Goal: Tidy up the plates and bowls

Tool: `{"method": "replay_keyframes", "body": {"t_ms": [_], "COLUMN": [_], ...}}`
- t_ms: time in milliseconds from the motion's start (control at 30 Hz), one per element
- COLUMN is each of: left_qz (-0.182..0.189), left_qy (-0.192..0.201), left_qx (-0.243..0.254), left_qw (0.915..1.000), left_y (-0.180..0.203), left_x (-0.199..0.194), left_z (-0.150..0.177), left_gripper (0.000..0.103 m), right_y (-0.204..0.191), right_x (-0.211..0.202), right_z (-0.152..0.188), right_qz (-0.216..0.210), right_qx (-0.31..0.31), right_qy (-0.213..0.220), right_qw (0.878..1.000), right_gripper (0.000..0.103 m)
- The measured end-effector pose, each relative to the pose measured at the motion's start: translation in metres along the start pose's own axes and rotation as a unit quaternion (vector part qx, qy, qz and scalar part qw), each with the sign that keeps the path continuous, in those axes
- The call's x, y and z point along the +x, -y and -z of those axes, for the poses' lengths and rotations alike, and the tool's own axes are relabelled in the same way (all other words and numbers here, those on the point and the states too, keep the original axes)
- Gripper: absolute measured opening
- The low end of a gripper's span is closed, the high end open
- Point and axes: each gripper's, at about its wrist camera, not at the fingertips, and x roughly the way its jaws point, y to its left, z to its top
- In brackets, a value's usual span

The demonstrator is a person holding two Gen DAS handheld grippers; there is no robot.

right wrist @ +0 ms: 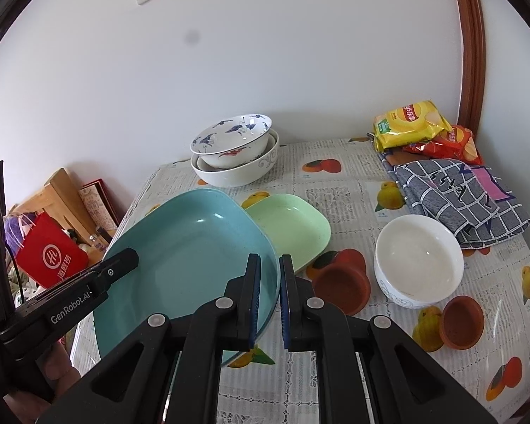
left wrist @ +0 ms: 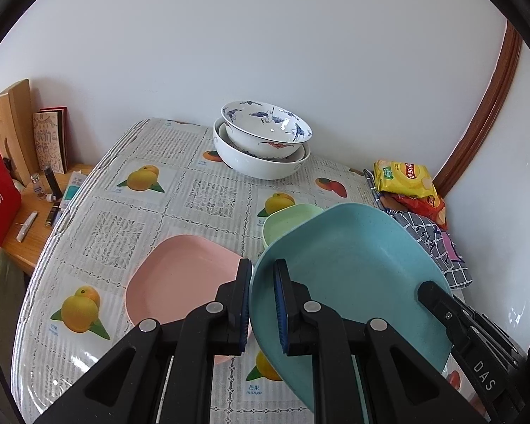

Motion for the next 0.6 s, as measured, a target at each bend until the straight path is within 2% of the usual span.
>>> {"method": "replay_keyframes", "body": {"t_ms": [600], "left_qz": [-0.016], "left_qy": [-0.006], "left_qx": [-0.03], "left_qw": [0.9994], "left_y": [-0.036], "left_x": [0.006], "left_z": [0.0], "left_gripper": [0.013], "right_y": [-0.03], "right_x": [0.022], "right_z": [-0.005], "right_qz": [-0.019], "right_qx": [-0.029], "right_qy": [-0.009], "right_qw": [0.999], "right_gripper": [0.01]}}
